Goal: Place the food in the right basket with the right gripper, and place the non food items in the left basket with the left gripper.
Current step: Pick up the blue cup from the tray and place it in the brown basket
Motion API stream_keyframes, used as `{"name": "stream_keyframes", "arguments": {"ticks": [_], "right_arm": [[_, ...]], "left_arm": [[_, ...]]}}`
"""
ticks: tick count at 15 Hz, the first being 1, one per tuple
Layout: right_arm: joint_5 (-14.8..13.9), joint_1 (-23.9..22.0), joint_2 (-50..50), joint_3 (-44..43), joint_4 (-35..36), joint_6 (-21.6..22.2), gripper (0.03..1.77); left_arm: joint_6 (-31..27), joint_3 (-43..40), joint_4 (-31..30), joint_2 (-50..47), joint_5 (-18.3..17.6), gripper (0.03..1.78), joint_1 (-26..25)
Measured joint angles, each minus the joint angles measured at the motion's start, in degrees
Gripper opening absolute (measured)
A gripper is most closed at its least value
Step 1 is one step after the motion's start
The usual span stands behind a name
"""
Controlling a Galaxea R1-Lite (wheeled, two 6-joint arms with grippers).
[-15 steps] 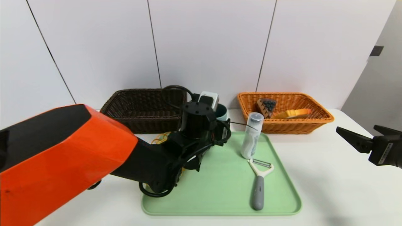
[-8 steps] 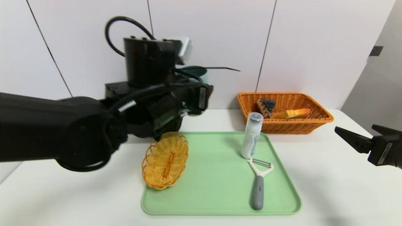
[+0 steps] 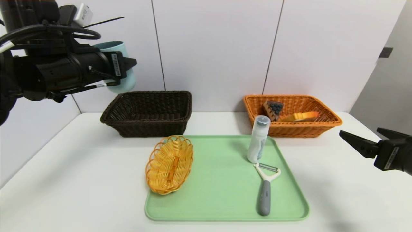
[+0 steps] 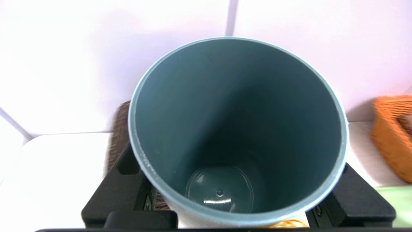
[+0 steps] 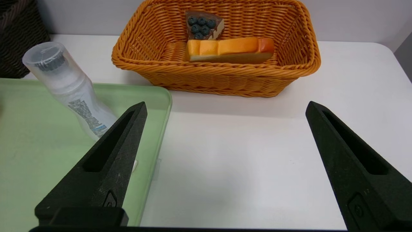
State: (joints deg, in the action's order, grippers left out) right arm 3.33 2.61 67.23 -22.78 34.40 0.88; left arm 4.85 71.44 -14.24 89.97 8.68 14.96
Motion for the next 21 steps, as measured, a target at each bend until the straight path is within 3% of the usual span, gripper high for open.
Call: {"name": "stream_keyframes", "arguments": {"ticks": [5,10,21], "right_arm": [[-0.1,0.4,0.0,0.0,0.0,0.0,1.7],[-0.1,0.4,0.0,0.1,-0.1,0.0,1.7],[-0.3,0.4,0.0,0.2,-0.1,0.1,1.7]], "left_arm": [[1.8,-1.1,-2.5,6.5,-3.7,1.17,-7.1],[1.6,-0.6,-13.0,17.6,-4.0,1.17,-9.2],[1.2,4.9,-13.5,28.9,-3.9,1.17,-8.8]]}}
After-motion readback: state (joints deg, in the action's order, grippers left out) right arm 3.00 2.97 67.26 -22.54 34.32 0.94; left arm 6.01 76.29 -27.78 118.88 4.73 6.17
